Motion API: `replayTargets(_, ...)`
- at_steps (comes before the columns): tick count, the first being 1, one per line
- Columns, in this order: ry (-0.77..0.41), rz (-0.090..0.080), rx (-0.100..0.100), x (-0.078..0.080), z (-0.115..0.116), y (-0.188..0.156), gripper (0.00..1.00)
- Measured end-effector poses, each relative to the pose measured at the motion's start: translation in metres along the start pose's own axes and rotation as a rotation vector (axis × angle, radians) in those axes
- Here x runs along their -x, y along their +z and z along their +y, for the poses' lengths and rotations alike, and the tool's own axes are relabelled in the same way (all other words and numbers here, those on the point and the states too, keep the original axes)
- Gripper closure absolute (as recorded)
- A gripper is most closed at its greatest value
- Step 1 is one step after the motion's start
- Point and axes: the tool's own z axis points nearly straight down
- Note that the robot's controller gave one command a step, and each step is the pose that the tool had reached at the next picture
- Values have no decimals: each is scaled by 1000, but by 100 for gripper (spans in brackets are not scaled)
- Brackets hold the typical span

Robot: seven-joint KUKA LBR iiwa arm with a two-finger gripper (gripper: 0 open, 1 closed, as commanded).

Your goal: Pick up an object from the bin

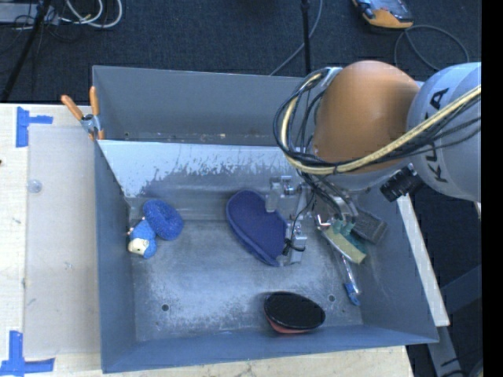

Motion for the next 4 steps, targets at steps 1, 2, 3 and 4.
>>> replayTargets(1,1,-8,1,1,0,-5,0)
replayTargets(2,-88,-10,0,-13,-14,37,0)
replayTargets(3,-355,-6,0,-55,-44,71,0)
replayTargets(4,-321,-8,0,-71,-54,99,0)
